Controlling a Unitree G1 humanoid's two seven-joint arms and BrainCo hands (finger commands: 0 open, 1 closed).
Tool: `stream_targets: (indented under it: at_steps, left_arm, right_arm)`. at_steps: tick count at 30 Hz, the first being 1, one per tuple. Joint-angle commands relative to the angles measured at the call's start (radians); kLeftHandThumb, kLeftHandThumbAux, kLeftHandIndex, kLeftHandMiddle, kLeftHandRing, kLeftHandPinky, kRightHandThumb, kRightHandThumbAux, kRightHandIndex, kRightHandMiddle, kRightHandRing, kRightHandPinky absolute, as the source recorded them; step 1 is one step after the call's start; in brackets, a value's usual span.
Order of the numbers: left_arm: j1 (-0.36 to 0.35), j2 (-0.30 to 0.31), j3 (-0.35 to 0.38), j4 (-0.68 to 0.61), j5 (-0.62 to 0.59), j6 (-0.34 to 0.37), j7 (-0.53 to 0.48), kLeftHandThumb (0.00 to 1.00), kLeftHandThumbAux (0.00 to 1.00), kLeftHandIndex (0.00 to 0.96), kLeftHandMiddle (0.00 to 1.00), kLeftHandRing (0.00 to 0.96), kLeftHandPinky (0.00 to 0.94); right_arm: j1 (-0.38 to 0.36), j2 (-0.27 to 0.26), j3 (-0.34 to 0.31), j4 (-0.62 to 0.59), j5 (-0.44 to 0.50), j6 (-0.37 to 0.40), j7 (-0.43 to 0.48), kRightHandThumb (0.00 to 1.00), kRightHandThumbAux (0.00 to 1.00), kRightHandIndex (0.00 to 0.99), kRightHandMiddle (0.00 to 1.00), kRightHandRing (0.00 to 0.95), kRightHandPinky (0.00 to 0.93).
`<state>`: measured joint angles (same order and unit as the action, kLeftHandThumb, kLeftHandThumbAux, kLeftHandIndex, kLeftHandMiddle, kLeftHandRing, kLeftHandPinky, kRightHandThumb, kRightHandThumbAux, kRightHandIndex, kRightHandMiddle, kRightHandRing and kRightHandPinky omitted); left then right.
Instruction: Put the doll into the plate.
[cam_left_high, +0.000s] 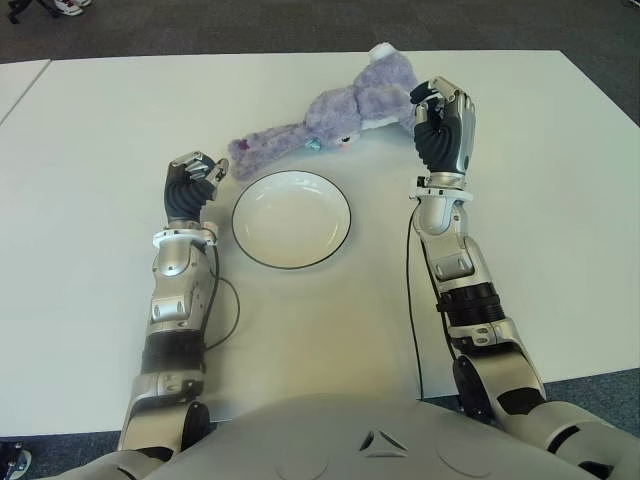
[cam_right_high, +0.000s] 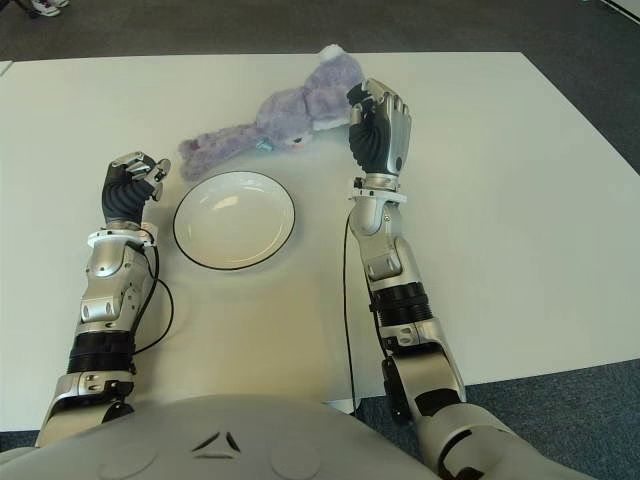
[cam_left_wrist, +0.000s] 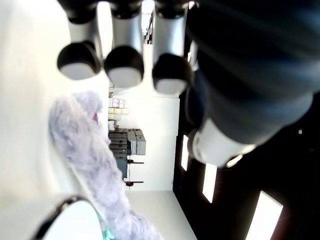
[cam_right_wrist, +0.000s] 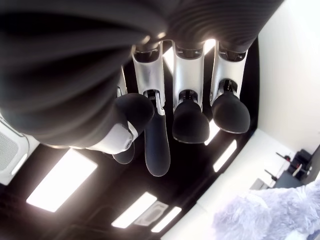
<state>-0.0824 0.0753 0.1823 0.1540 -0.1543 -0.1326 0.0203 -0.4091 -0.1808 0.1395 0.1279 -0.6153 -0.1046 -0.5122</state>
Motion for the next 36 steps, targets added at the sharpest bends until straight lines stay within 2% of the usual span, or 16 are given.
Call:
stream_targets:
  at_steps: [1, 2, 3, 8, 10, 13, 20, 22, 25, 27, 30, 33, 36]
  left_arm:
    - [0.099, -0.038, -0.005, 0.094, 0.003, -0.007, -0.007, 0.388, 0.817, 0.845, 0.895, 0.895, 0.870]
    - [0.098, -0.038, -0.005, 0.096, 0.003, -0.009, -0.007, 0.389, 0.817, 0.846, 0.895, 0.895, 0.871]
    - [0.097, -0.039, -0.005, 0.097, 0.003, -0.010, -0.007, 0.389, 0.817, 0.846, 0.894, 0.895, 0.870]
    - [0.093, -0.039, -0.007, 0.105, 0.005, -0.013, -0.005, 0.390, 0.817, 0.845, 0.894, 0.894, 0.868]
    - [0.093, -0.039, -0.007, 0.107, 0.005, -0.015, -0.005, 0.389, 0.818, 0.845, 0.895, 0.894, 0.869]
    - [0.092, -0.038, -0.008, 0.108, 0.004, -0.016, -0.005, 0.388, 0.820, 0.846, 0.895, 0.895, 0.869]
    - [0.092, -0.041, -0.009, 0.112, 0.004, -0.023, -0.005, 0.390, 0.820, 0.845, 0.894, 0.894, 0.869]
    - [0.092, -0.042, -0.010, 0.114, 0.005, -0.026, -0.004, 0.391, 0.818, 0.842, 0.892, 0.893, 0.870]
    - [0.091, -0.043, -0.011, 0.118, 0.006, -0.030, -0.002, 0.392, 0.816, 0.841, 0.891, 0.893, 0.869]
    - [0.090, -0.044, -0.011, 0.119, 0.007, -0.031, -0.001, 0.394, 0.815, 0.840, 0.890, 0.892, 0.869]
    - [0.089, -0.045, -0.012, 0.121, 0.008, -0.031, 0.001, 0.394, 0.814, 0.840, 0.890, 0.892, 0.869]
    - [0.088, -0.044, -0.014, 0.124, 0.011, -0.034, 0.001, 0.392, 0.815, 0.841, 0.891, 0.893, 0.869]
    - [0.087, -0.045, -0.015, 0.127, 0.013, -0.037, 0.001, 0.390, 0.816, 0.841, 0.891, 0.893, 0.870]
  right_arm:
    - [-0.009, -0.010, 0.010, -0.019, -0.014, 0.014, 0.039, 0.848, 0.670, 0.445, 0.492, 0.750, 0.696]
    - [-0.008, -0.014, 0.011, -0.026, -0.014, 0.019, 0.056, 0.848, 0.670, 0.444, 0.492, 0.741, 0.684]
    - [-0.008, -0.017, 0.012, -0.031, -0.014, 0.023, 0.069, 0.843, 0.673, 0.424, 0.504, 0.675, 0.635]
    - [-0.011, -0.045, 0.020, -0.045, -0.030, 0.016, 0.114, 0.836, 0.676, 0.405, 0.495, 0.523, 0.519]
    - [-0.015, -0.057, 0.024, -0.046, -0.040, 0.007, 0.122, 0.723, 0.518, 0.348, 0.434, 0.469, 0.490]
    - [-0.024, -0.077, 0.028, -0.042, -0.045, -0.005, 0.141, 0.662, 0.425, 0.287, 0.379, 0.420, 0.452]
    - [-0.042, -0.136, 0.046, -0.023, -0.069, -0.041, 0.171, 0.630, 0.340, 0.185, 0.276, 0.324, 0.370]
    - [-0.049, -0.155, 0.051, -0.016, -0.073, -0.056, 0.183, 0.623, 0.315, 0.138, 0.211, 0.245, 0.284]
    - [-0.070, -0.215, 0.064, -0.021, -0.088, -0.077, 0.253, 0.610, 0.292, 0.084, 0.128, 0.157, 0.208]
    - [-0.077, -0.233, 0.065, -0.024, -0.091, -0.080, 0.279, 0.593, 0.277, 0.038, 0.060, 0.085, 0.147]
    - [-0.088, -0.265, 0.069, -0.032, -0.101, -0.074, 0.327, 0.575, 0.261, 0.013, 0.020, 0.032, 0.105]
    - [-0.111, -0.305, 0.075, -0.031, -0.124, -0.065, 0.382, 0.546, 0.243, 0.004, 0.006, 0.010, 0.055]
    - [-0.127, -0.324, 0.079, -0.023, -0.139, -0.062, 0.410, 0.522, 0.229, 0.001, 0.002, 0.003, 0.023]
